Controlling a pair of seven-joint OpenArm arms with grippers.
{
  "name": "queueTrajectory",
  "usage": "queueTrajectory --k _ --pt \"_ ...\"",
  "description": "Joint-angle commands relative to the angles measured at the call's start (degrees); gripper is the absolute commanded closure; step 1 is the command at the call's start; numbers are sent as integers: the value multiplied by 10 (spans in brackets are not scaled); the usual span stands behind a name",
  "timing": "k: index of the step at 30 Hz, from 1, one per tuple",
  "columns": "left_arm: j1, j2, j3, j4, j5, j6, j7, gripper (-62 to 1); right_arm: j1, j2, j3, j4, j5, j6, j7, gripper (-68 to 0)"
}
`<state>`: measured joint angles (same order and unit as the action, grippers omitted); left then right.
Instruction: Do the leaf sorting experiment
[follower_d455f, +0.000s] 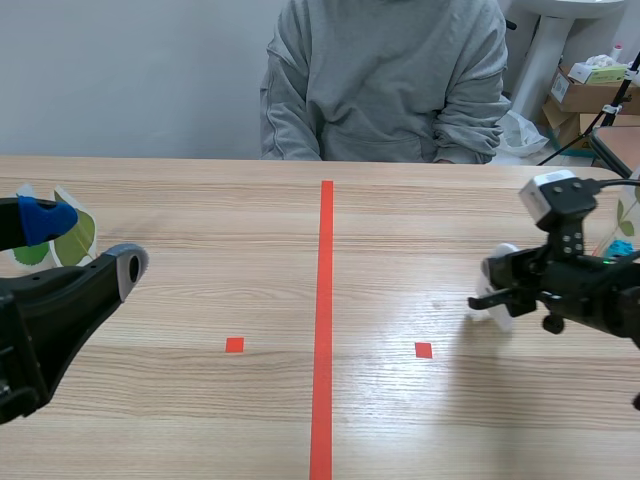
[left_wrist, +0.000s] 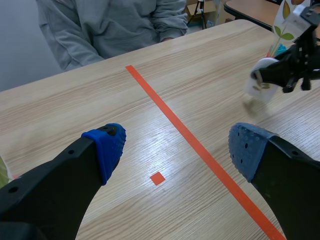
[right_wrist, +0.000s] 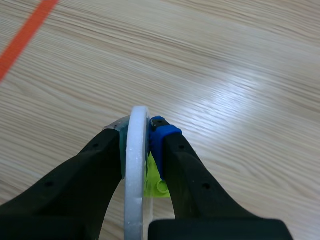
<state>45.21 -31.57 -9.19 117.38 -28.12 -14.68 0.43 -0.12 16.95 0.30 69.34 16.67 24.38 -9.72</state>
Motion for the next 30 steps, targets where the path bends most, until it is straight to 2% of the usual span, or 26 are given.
queueTrajectory --k 1,5,9,16,18,24,30 --pt "2 4 -3 11 -6 -1 -8 -450 -2 15 21 10 7 -8 5 -9" --pt "2 4 -3 11 -6 -1 -8 -450 -26 28 84 10 33 -27 -1 -9" --pt "1 4 -3 11 -6 -1 -8 -450 -38 39 133 9 35 -43 -3 -9" --pt "1 4 -3 11 -6 -1 -8 -450 -48 58 172 -5 23 -153 9 -9" --pt "1 4 -3 11 -6 -1 -8 -450 -45 65 173 -23 14 -176 22 -9" --pt "1 4 -3 11 -6 -1 -9 -450 -16 83 173 -101 13 -180 58 -8" --pt "1 5 -3 11 -6 -1 -9 -450 14 88 173 -123 13 -179 62 -9"
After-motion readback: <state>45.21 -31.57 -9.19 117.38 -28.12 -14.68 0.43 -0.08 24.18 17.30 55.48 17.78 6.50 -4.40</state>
